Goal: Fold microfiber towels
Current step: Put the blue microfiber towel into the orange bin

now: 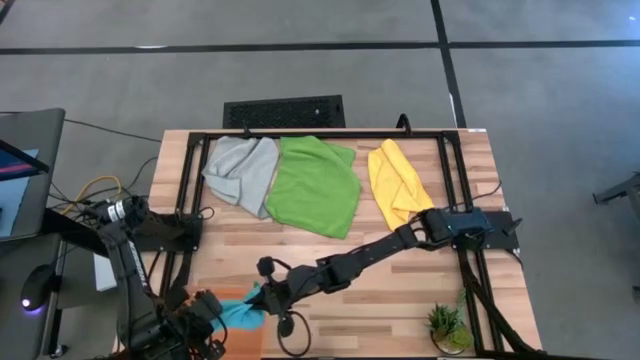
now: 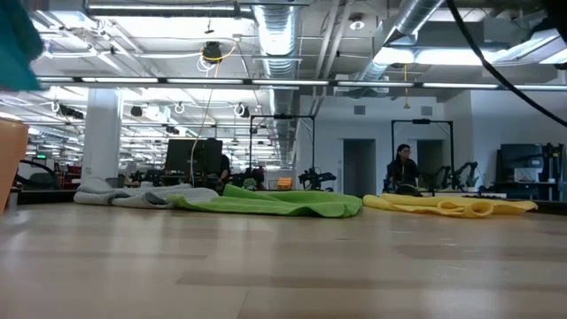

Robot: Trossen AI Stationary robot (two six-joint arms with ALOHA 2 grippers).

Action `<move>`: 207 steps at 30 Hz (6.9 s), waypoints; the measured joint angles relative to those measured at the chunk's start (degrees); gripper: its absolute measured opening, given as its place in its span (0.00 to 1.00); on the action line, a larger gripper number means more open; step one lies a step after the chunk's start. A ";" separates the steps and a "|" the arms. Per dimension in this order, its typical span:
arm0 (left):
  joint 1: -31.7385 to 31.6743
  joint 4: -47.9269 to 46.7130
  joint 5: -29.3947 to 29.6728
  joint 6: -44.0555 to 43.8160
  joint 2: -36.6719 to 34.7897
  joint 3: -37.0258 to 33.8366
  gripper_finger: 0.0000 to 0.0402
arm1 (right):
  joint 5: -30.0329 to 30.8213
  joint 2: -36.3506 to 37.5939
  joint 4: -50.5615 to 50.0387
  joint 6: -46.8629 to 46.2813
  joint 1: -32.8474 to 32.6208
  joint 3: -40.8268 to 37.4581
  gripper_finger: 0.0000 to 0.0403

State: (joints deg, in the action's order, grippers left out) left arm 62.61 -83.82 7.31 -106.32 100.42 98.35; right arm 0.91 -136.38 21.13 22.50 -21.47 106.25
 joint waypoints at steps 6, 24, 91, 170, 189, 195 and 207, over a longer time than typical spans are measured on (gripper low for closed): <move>0.89 7.07 0.09 -4.50 -0.02 -4.07 0.00 | -4.19 -0.01 -1.81 -1.25 1.08 0.60 0.03; 1.15 21.90 -0.96 -12.04 -0.11 -12.26 0.00 | -4.66 -0.04 -6.26 -1.51 0.81 0.57 0.06; 2.36 15.36 -9.83 -14.08 0.04 -22.71 0.31 | -0.59 6.54 -22.02 -0.92 1.28 0.51 0.33; -5.29 35.44 -0.53 34.67 -3.50 -32.13 0.01 | 3.72 16.51 -48.99 -0.11 -1.75 0.55 0.30; -1.38 16.23 -0.94 12.33 -7.58 -32.11 0.00 | 3.69 16.50 -48.99 -0.09 -1.65 0.55 0.30; -1.40 15.23 -0.90 10.05 -7.58 -32.11 0.00 | 3.72 16.49 -48.99 -0.09 -1.62 0.55 0.30; -1.40 15.10 -0.72 7.08 -7.58 -32.11 0.19 | 3.72 16.49 -48.99 -0.09 -1.62 0.55 0.30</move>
State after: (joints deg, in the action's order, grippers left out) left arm 61.21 -68.73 6.59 -99.24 92.84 66.24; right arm 4.62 -119.90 -27.86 22.41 -23.09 106.80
